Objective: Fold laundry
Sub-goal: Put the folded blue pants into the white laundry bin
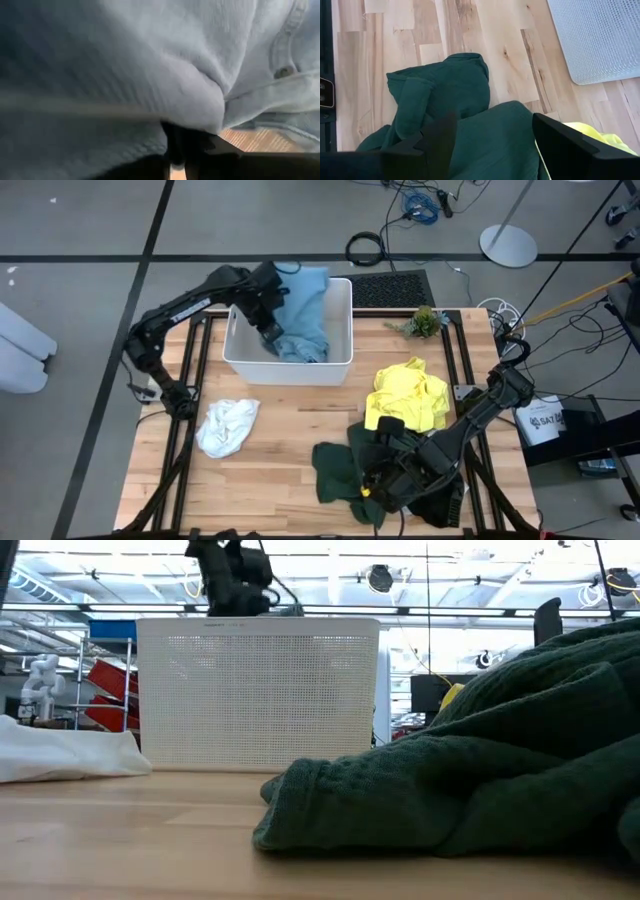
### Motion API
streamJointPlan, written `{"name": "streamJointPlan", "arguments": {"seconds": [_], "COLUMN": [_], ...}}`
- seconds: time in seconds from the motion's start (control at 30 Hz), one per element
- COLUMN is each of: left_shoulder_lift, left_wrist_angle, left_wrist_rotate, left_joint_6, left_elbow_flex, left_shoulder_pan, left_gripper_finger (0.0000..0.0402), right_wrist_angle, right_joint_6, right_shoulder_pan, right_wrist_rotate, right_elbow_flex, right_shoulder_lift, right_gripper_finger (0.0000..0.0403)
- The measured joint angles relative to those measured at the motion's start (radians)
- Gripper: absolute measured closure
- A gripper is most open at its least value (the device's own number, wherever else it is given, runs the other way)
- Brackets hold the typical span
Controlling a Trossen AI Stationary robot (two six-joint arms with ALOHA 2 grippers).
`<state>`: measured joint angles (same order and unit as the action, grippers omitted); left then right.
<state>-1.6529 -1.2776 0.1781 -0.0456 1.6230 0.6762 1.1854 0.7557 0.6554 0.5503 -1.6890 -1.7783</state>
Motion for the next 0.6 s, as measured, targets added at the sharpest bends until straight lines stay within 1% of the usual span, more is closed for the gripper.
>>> {"name": "streamJointPlan", "arguments": {"seconds": [0.13,0.33,0.5,0.6], "left_shoulder_lift": [-0.06,-0.127,-0.153,-0.154], "left_wrist_angle": [-0.09,-0.226,-0.261,-0.252], "left_wrist_rotate": [-0.022,-0.101,-0.114,-0.157], "left_joint_6": [-0.056,-0.08,-0.198,-0.298], "left_elbow_flex": [0.0,0.0,0.0,-0.001], "left_shoulder_pan": [0.0,-0.002,-0.011,-0.035], "left_gripper_finger": [0.0384,0.0384,0.0384,0.0385], "right_wrist_angle": [0.0,0.0,0.0,0.0], "right_joint_6": [-0.008,-0.009,-0.019,-0.035], "right_shoulder_pan": [-0.007,-0.007,-0.007,-0.008], "right_wrist_rotate": [0.0,0.0,0.0,0.0], "right_elbow_flex": [0.0,0.0,0.0,0.0], "right_shoulder_lift": [0.0,0.0,0.0,0.0], "right_gripper_finger": [0.0156,0.0156,0.0156,0.0156]}}
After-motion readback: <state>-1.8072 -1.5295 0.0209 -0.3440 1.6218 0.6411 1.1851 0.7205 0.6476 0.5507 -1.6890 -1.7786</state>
